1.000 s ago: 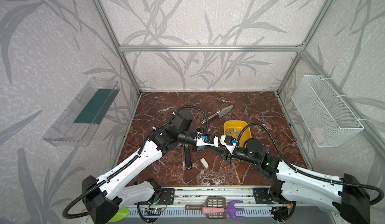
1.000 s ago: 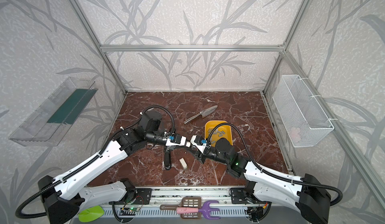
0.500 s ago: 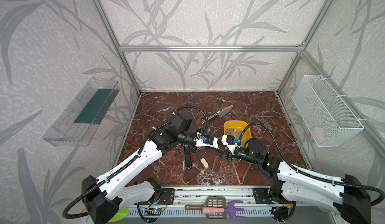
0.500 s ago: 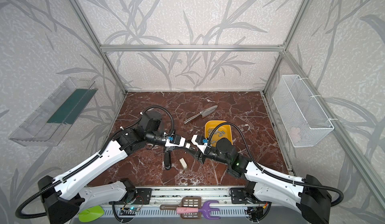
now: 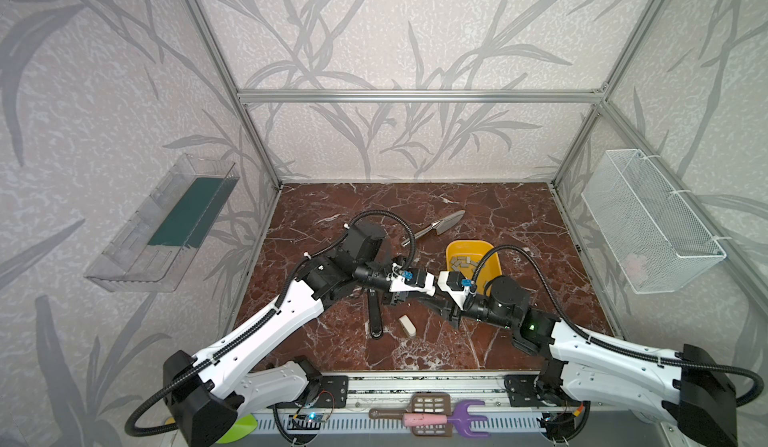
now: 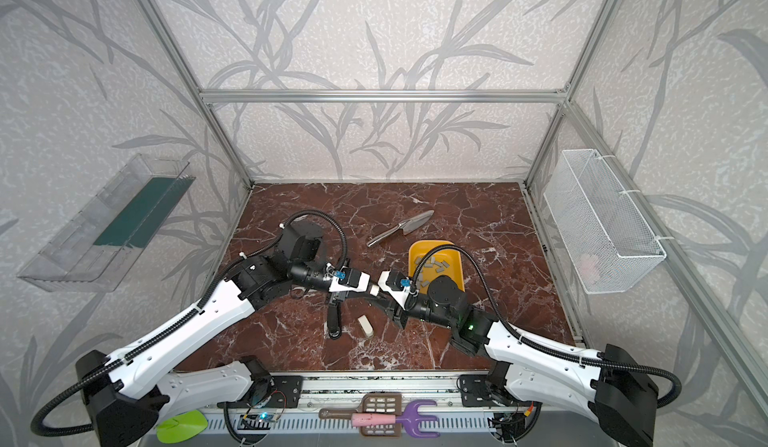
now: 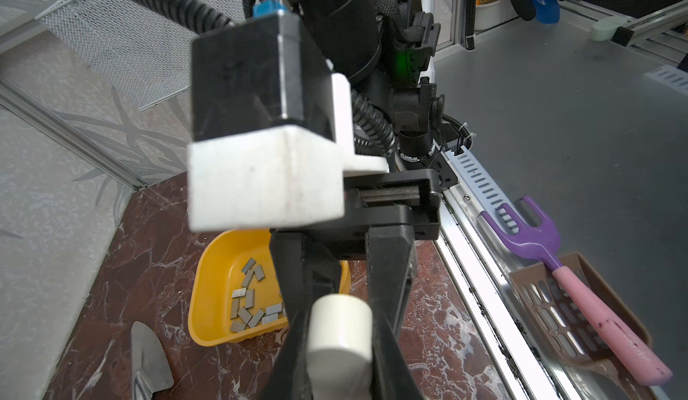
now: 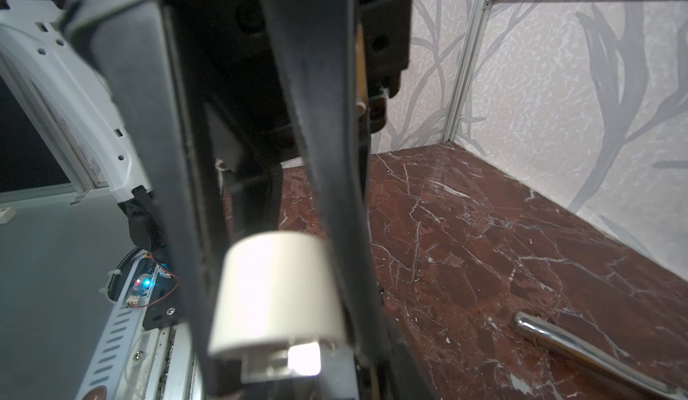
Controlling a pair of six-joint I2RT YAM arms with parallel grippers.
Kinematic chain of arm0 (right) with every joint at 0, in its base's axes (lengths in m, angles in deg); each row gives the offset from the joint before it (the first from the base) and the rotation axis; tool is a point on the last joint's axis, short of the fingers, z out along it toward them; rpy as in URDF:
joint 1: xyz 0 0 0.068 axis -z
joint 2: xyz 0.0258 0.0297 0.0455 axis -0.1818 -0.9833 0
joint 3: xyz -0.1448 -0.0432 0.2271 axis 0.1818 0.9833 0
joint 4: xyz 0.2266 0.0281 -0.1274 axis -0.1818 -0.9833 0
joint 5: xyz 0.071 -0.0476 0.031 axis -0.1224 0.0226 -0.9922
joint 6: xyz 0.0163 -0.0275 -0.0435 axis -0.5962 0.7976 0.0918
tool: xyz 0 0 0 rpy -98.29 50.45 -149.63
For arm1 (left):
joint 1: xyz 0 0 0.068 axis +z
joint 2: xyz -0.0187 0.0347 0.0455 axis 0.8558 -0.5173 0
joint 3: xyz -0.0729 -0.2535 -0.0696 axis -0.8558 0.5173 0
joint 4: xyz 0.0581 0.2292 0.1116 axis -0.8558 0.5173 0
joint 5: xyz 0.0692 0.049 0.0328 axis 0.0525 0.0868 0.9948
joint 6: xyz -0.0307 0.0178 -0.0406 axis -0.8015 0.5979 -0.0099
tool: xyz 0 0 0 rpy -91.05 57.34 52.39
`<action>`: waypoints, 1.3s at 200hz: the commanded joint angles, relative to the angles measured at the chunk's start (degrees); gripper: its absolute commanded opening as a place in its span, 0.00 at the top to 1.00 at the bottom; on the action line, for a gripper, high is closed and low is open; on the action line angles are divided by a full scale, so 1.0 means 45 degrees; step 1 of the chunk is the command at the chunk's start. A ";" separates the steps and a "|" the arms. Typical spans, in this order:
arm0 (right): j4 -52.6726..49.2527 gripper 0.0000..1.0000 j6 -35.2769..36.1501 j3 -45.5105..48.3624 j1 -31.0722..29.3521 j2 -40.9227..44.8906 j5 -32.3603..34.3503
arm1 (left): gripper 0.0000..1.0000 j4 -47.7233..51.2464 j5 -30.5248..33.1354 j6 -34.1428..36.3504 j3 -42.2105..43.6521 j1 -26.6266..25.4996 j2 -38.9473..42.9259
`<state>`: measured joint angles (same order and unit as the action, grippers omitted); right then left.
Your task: Load the staples into the stapler
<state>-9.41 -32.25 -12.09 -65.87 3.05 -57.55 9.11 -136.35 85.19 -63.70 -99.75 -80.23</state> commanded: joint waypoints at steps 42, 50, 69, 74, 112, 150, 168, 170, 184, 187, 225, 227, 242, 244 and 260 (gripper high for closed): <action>-0.0355 0.85 -0.1517 -0.0588 0.0045 0.0215 0.2670 | 0.40 -0.3939 0.2290 -0.1544 0.1316 0.0258 0.1160; -0.0712 0.86 -0.1795 -0.0736 0.0045 0.0123 0.3253 | 0.37 -0.4594 0.3001 -0.2026 0.1438 0.0424 0.1188; -0.1982 0.90 -0.2651 -0.1296 -0.0016 -0.0199 0.4644 | 0.33 -0.5903 0.4536 -0.3012 0.1491 0.1192 0.1118; -0.2302 0.92 -0.2861 -0.1468 -0.0060 -0.0312 0.4972 | 0.32 -0.6139 0.4851 -0.3230 0.1498 0.1461 0.1079; -0.5131 1.00 -0.3893 -0.3267 -0.1212 -0.1940 0.7463 | 0.31 -0.7574 0.6366 -0.4301 0.1602 0.3594 0.0860; -0.8076 1.00 -0.5098 -0.5515 -0.1714 -0.4915 0.8470 | 0.31 -0.7845 0.6566 -0.2851 0.2209 0.4149 0.1140; -0.9551 1.00 -0.5671 -0.6710 -0.1711 -0.6460 0.8445 | 0.32 -0.8063 0.6194 -0.2380 0.2573 0.4156 0.1382; -0.9705 1.00 -0.5712 -0.6835 -0.1713 -0.6624 0.8414 | 0.32 -0.8083 0.6124 -0.2326 0.2599 0.4151 0.1400; -1.0446 1.00 -0.5921 -0.7480 -0.1713 -0.7512 0.8262 | 0.33 -0.8090 0.5710 -0.2099 0.2721 0.4162 0.1488; -1.0562 1.00 -0.5976 -0.7603 -0.1723 -0.7684 0.8212 | 0.33 -0.8090 0.5655 -0.2076 0.2741 0.4167 0.1511; -1.1029 1.00 -0.6318 -0.8252 -0.1436 -0.9142 0.8143 | 0.34 -0.7914 0.5261 -0.2000 0.2704 0.4169 0.1523; -1.1061 1.00 -0.6328 -0.8276 -0.1424 -0.9145 0.8153 | 0.34 -0.7905 0.5256 -0.1996 0.2710 0.4168 0.1523; -1.1226 1.00 -0.6338 -0.8522 -0.1231 -0.9826 0.8010 | 0.34 -0.7982 0.5278 -0.1960 0.2760 0.4156 0.1566; -1.1237 1.00 -0.6343 -0.8538 -0.1197 -0.9892 0.7954 | 0.34 -0.7995 0.5275 -0.1957 0.2768 0.4165 0.1568; -1.1235 1.00 -0.6461 -0.8650 -0.0840 -1.0329 0.7216 | 0.34 -0.8004 0.5201 -0.1984 0.2785 0.4159 0.1601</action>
<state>-57.32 -59.68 -48.81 -71.79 -41.08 -22.32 -25.29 -111.32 75.12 -51.57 -81.24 -74.46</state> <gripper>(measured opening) 0.304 0.658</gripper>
